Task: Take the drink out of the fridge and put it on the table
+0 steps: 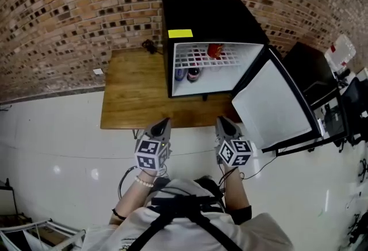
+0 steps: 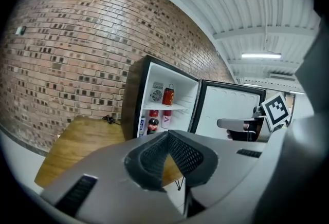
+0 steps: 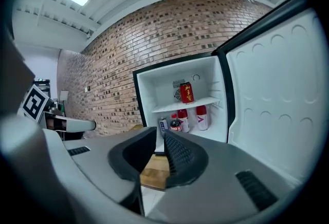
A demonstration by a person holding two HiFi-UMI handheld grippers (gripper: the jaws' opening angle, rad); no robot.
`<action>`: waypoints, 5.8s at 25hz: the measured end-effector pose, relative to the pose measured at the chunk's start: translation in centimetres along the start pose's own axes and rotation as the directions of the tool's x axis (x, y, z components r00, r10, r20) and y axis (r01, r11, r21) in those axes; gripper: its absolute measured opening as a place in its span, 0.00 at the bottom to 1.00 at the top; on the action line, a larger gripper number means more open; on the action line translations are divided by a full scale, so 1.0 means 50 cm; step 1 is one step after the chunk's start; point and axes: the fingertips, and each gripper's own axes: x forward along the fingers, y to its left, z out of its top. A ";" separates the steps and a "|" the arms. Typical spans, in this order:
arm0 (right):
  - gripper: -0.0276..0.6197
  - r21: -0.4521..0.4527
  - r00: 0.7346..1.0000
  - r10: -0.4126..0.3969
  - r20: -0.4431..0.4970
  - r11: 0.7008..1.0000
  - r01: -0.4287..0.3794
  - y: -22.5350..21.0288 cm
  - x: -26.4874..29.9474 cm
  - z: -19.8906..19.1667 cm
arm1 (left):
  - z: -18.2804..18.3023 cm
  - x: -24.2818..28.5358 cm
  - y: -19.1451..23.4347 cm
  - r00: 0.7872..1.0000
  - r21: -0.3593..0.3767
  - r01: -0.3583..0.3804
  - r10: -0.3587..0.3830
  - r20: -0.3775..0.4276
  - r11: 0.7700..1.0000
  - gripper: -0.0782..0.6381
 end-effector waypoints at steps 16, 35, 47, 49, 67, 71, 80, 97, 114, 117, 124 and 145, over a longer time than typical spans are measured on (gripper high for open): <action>0.46 -0.083 0.998 -0.012 -0.057 0.997 0.007 -0.031 0.276 -0.008 | -0.003 0.032 0.084 1.000 -0.009 -0.015 0.015 -0.023 1.000 0.11; 0.47 -0.153 0.995 0.053 -0.086 0.986 -0.066 -0.140 0.657 0.003 | 0.047 0.236 0.213 0.977 -0.085 -0.213 0.210 -0.035 0.973 0.11; 0.40 -0.180 0.995 0.066 -0.076 0.981 -0.078 -0.128 0.717 0.012 | 0.054 0.253 0.243 0.969 -0.085 -0.246 0.243 -0.041 0.966 0.11; 0.38 -0.200 0.995 0.057 -0.082 0.977 -0.073 -0.128 0.719 0.010 | 0.055 0.255 0.243 0.970 -0.084 -0.244 0.241 -0.040 0.966 0.11; 0.29 -0.217 0.993 0.056 -0.101 0.973 -0.077 -0.109 0.663 0.004 | 0.057 0.235 0.237 0.979 -0.070 -0.205 0.203 -0.038 0.976 0.11; 0.29 -0.226 0.995 0.049 -0.090 0.972 -0.068 -0.105 0.624 0.008 | 0.048 0.218 0.225 0.982 -0.067 -0.186 0.184 -0.042 0.980 0.11; 0.29 -0.241 0.996 0.055 -0.075 0.968 -0.072 -0.040 0.521 0.011 | 0.037 0.154 0.209 0.988 -0.060 -0.152 0.150 -0.033 0.987 0.11; 0.29 -0.247 0.969 0.202 -0.144 0.941 -0.233 0.216 0.455 -0.089 | 0.001 -0.015 0.257 0.978 -0.093 -0.206 0.207 0.000 0.974 0.11; 0.29 -0.244 0.923 0.347 -0.167 0.892 -0.380 0.416 0.595 -0.132 | 0.001 -0.147 0.378 0.923 -0.151 -0.375 0.384 0.035 0.915 0.11; 0.29 -0.247 0.920 0.350 -0.178 0.889 -0.386 0.428 0.625 -0.146 | 0.003 -0.155 0.394 0.913 -0.159 -0.397 0.407 0.035 0.904 0.11; 0.29 -0.239 0.915 0.344 -0.210 0.890 -0.389 0.435 0.675 -0.190 | 0.000 -0.157 0.413 0.900 -0.169 -0.427 0.436 0.023 0.888 0.11; 0.29 -0.229 0.920 0.321 -0.226 0.900 -0.371 0.418 0.750 -0.235 | -0.001 -0.143 0.432 0.888 -0.140 -0.459 0.460 -0.027 0.877 0.11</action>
